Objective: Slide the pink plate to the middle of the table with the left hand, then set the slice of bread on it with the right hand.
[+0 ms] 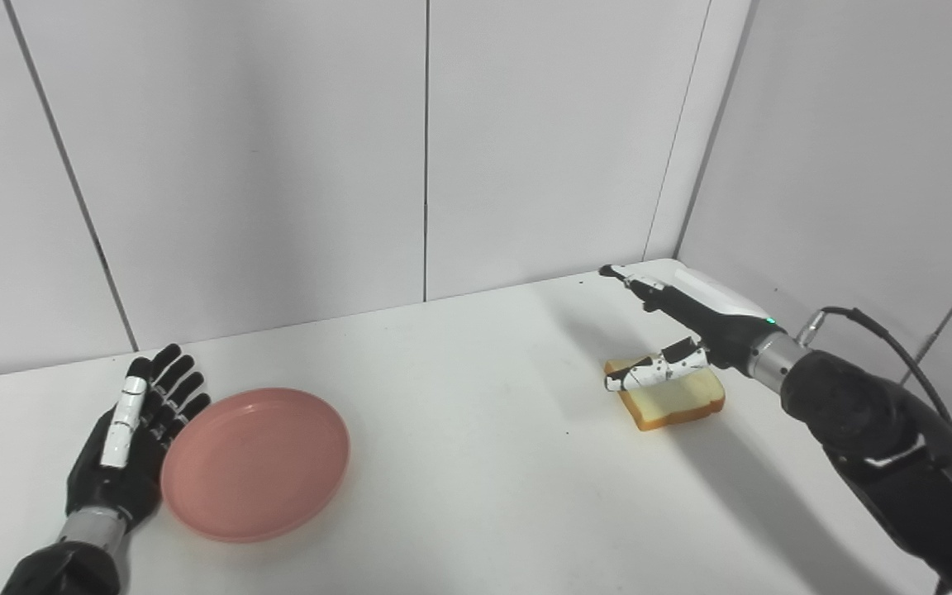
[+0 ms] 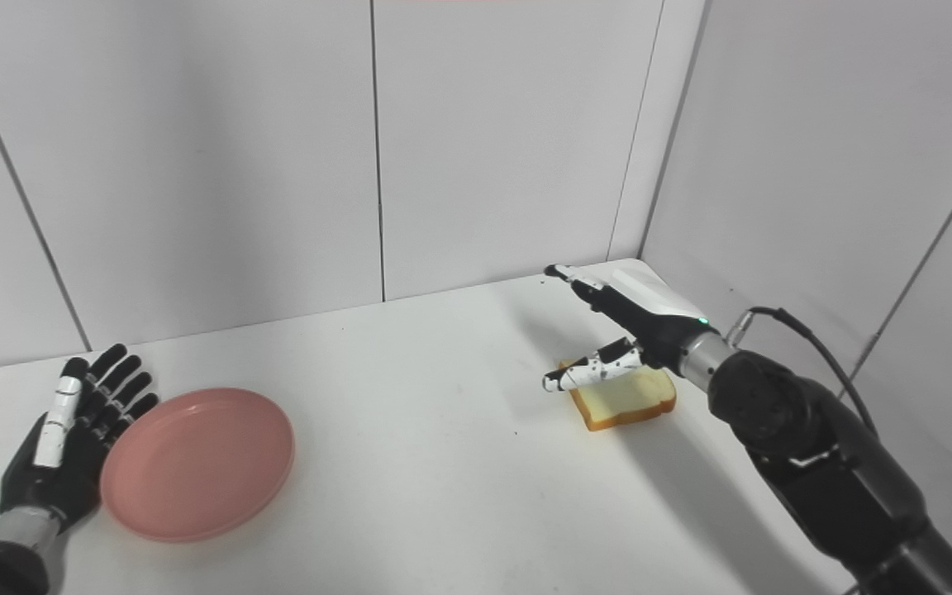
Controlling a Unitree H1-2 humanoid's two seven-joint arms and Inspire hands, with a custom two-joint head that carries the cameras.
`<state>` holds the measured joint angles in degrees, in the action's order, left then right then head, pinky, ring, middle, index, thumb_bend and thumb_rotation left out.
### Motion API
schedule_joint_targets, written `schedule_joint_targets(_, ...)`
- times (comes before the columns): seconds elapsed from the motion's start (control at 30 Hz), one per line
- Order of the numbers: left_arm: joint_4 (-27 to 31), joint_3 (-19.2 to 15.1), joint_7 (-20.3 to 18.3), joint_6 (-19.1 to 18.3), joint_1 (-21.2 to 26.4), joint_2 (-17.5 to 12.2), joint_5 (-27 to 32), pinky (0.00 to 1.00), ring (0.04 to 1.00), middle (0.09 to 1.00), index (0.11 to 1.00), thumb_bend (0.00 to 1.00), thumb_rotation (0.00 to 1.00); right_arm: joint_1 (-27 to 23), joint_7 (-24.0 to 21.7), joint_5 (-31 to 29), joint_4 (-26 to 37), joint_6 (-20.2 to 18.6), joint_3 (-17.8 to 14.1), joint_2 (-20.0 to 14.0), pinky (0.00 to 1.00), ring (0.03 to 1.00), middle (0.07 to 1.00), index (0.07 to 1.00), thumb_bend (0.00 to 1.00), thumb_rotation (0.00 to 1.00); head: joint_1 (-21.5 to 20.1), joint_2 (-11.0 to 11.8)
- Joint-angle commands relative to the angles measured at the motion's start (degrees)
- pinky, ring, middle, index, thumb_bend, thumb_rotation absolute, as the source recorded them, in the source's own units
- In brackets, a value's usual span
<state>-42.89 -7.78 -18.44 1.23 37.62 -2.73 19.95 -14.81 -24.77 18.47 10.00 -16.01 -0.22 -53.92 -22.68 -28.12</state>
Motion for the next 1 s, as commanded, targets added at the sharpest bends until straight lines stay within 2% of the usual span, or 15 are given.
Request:
schedule_joint_targets(0.0, 0.7, 0.2, 0.2, -0.8, 0.8, 0.0, -0.4, 0.9, 0.922, 0.91, 0.848, 0.75, 0.67, -3.7, -1.0, 4.0, -0.4, 3.5, 1.2, -4.4, 0.87, 0.962, 0.99, 0.98, 1.0, 0.38, 0.0, -0.1)
schedule_joint_targets(0.1, 1.2, 0.2, 0.3, -1.2, 0.7, 0.1, -0.4, 0.89, 0.924, 0.913, 0.853, 0.75, 0.68, -5.8, -3.2, 8.4, -2.0, 5.1, 4.4, -7.0, 0.98, 0.972, 0.973, 0.957, 1.0, 0.37, 0.1, 0.0)
schedule_joint_targets(0.17, 1.2, 0.2, 0.1, -1.2, 0.8, 0.1, -0.3, 0.9, 0.927, 0.916, 0.854, 0.74, 0.68, -7.0, -5.0, 10.3, -2.7, 5.8, 5.9, -8.1, 1.0, 0.971, 0.969, 0.946, 1.0, 0.36, 0.1, 0.0)
schedule_joint_targets(0.3, 1.0, 0.4, 0.2, -1.1, 0.8, 0.3, -0.4, 0.9, 0.927, 0.915, 0.852, 0.74, 0.68, -8.3, -6.9, 12.6, -4.2, 6.7, 7.3, -8.8, 1.0, 0.975, 0.968, 0.932, 1.0, 0.34, 0.3, 0.0)
schedule_joint_targets(0.53, 1.6, 0.3, 1.0, -1.4, 0.5, 0.4, -0.6, 0.89, 0.922, 0.909, 0.844, 0.74, 0.68, -11.4, -10.7, 17.3, -10.4, 8.0, 10.7, -9.4, 1.0, 1.0, 0.99, 0.928, 1.0, 0.33, 0.6, -0.2)
schedule_joint_targets(0.73, 1.8, 0.4, 0.5, -1.5, 0.4, 0.2, -0.4, 0.91, 0.928, 0.917, 0.847, 0.74, 0.68, -12.8, -11.7, 22.0, -13.1, 9.6, 13.4, -9.0, 1.0, 1.0, 1.0, 0.938, 1.0, 0.33, 0.6, -0.2)
schedule_joint_targets(0.97, 2.4, 0.5, 0.9, -2.0, 0.1, 0.5, -0.6, 0.89, 0.916, 0.908, 0.843, 0.76, 0.68, -13.9, -14.2, 22.8, -14.6, 10.3, 14.6, -7.7, 1.0, 1.0, 1.0, 0.948, 1.0, 0.35, 0.9, -0.3)
